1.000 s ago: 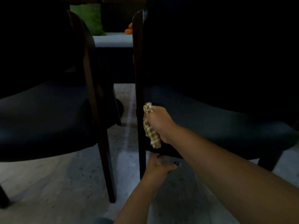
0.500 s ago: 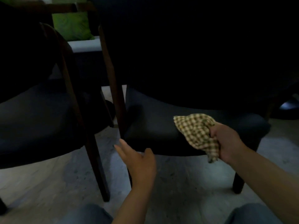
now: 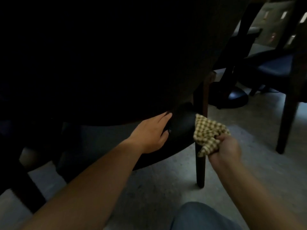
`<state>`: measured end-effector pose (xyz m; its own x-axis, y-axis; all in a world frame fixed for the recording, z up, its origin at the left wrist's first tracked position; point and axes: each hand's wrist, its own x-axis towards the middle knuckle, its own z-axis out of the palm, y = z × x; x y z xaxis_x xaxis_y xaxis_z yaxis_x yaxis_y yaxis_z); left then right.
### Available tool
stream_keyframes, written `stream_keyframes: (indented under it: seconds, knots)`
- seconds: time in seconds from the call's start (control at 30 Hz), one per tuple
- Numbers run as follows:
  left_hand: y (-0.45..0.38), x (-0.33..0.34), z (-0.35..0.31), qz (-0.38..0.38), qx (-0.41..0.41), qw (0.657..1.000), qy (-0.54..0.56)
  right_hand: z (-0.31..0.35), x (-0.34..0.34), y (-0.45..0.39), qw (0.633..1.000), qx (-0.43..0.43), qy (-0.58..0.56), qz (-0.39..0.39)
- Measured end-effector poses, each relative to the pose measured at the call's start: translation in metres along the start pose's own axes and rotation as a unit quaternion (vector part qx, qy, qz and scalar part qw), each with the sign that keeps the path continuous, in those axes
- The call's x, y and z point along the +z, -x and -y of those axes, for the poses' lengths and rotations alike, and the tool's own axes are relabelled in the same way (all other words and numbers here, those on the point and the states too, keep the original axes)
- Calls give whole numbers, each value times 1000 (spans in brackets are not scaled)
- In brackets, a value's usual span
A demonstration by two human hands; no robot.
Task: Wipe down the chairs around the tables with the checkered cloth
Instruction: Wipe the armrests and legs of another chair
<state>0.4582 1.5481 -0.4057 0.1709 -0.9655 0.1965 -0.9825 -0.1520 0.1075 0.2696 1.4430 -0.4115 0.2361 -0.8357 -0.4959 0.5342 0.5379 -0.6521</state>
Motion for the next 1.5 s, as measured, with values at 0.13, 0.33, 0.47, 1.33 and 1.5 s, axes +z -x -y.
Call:
stream_keyframes:
  seconds: [0.13, 0.33, 0.47, 1.33, 1.5]
  knots:
    - [-6, 12, 5, 36, 46, 997, -47, 17, -11, -34, 993, -87, -73, -15]
    - [3, 4, -5, 21, 127, 990, -66, 15, 14, -88, 938, -225, 233, 120]
    - [4, 3, -10, 27, 165, 983, -71, 20, 46, -128, 945, -137, 238, 179]
    - [3, 5, -11, 19, 149, 985, -80, 29, 50, -118, 765, -344, 542, 57]
    - [7, 1, -13, -7, 155, 984, -89, 68, 12, -66, 804, -336, 484, 76]
